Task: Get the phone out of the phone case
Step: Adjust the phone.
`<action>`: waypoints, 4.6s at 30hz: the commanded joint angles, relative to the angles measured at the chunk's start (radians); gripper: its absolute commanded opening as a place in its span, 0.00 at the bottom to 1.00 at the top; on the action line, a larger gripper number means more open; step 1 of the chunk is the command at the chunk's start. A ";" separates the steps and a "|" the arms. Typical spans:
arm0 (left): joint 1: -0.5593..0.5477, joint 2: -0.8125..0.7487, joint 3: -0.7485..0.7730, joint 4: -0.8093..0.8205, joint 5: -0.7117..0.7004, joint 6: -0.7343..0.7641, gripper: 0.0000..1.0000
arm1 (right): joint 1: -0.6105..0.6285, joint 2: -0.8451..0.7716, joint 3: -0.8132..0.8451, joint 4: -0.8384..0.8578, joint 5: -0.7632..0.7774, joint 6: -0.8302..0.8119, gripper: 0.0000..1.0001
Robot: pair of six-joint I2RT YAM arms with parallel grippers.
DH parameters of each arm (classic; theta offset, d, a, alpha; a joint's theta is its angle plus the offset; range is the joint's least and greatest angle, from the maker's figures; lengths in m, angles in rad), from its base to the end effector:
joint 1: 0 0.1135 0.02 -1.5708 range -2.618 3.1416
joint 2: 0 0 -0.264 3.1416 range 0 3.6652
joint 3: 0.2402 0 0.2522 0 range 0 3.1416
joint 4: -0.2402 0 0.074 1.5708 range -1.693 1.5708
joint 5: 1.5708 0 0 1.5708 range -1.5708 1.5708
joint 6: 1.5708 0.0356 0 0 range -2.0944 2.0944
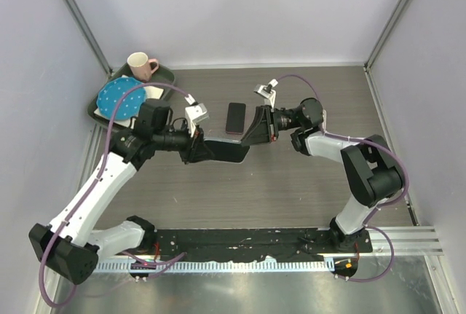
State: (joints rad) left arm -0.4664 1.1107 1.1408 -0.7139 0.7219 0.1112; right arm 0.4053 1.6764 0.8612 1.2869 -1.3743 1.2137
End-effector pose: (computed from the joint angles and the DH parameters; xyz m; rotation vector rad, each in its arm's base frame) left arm 0.1894 -0.1217 0.3538 1.0051 1.9973 -1.0024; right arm 0.2910 0.1628 0.2757 -0.9388 1.6195 1.9573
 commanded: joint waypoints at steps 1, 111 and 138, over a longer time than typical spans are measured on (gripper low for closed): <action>0.008 -0.023 -0.146 -0.061 0.124 0.110 0.00 | -0.011 -0.011 0.053 0.385 0.041 0.076 0.31; 0.003 0.477 -0.368 2.219 -0.107 -1.759 0.00 | -0.296 -0.245 -0.016 0.042 0.423 -0.167 0.41; 0.005 0.479 -0.365 2.259 -0.105 -1.731 0.00 | -0.292 -0.185 -0.019 0.200 0.330 0.004 0.36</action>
State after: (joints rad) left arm -0.4625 1.6222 0.7425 1.2827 0.6300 -1.6417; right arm 0.1066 1.5043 0.8227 1.2861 -1.0245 1.2095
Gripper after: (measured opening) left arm 0.198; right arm 0.388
